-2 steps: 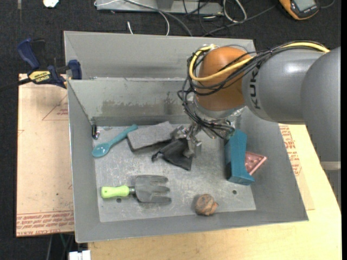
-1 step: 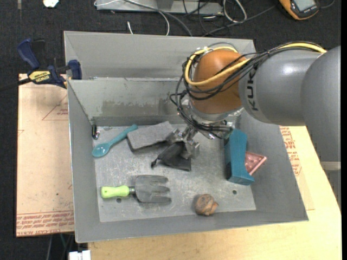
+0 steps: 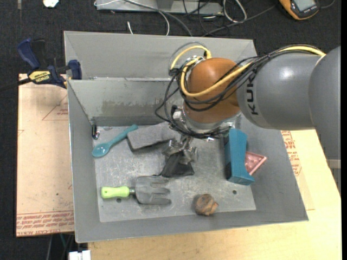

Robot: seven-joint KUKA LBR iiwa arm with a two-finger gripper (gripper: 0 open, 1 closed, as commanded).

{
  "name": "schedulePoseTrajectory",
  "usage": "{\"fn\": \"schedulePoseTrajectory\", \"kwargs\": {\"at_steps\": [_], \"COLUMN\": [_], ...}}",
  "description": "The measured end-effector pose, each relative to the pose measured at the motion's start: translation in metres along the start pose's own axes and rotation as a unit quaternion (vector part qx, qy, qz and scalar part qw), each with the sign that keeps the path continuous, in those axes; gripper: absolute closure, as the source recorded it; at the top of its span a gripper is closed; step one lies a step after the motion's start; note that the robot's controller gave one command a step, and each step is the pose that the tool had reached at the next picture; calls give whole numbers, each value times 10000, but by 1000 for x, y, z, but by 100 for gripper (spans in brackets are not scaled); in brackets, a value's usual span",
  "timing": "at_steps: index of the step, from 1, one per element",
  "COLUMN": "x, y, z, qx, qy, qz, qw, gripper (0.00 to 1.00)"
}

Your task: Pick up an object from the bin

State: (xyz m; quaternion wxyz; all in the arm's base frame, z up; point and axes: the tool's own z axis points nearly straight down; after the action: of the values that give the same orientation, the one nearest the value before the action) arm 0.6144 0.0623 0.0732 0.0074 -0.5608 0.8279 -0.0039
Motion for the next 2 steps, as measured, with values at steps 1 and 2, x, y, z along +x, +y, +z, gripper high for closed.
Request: {"fn": "schedulePoseTrajectory", "kwargs": {"at_steps": [1, 2], "x": [11, 24], "y": [-12, -25], "z": [1, 1], "qx": [-4, 10], "qy": [-24, -26], "qz": [-1207, -2691], "qw": [9927, 9631], "gripper": [100, 100]}}
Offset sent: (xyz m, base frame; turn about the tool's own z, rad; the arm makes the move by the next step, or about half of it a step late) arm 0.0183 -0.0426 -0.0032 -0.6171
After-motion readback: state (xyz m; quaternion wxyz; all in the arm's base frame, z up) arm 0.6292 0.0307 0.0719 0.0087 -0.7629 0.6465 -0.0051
